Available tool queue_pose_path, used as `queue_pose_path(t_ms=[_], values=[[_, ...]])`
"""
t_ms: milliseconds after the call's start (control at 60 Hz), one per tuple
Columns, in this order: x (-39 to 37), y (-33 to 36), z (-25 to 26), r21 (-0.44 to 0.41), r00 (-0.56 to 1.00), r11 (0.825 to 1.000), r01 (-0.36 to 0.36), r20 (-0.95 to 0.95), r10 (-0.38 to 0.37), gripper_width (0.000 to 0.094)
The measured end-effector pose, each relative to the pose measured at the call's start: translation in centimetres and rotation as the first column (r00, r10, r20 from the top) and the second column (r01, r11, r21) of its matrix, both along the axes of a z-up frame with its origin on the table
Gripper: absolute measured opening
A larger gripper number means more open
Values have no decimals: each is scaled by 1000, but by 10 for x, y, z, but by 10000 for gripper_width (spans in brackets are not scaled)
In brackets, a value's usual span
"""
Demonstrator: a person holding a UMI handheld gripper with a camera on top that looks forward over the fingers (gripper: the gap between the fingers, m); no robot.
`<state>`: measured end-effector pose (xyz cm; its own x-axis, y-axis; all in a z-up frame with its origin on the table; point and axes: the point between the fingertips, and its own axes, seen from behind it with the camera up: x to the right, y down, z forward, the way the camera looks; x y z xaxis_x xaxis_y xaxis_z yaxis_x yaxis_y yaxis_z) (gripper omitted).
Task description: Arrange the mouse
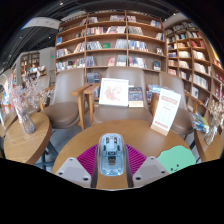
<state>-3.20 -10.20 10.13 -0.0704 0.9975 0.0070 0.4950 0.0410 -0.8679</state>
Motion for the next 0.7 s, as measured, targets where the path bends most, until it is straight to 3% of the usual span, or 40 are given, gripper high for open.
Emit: queue_pose_path(t_ms=[250, 417, 700], values=[[-4, 148, 11, 58, 992, 990, 127, -26, -126, 407], [0, 213, -25, 53, 981, 980, 192, 14, -193, 407], [13, 265, -110, 43, 951, 961, 274, 137, -277, 407]])
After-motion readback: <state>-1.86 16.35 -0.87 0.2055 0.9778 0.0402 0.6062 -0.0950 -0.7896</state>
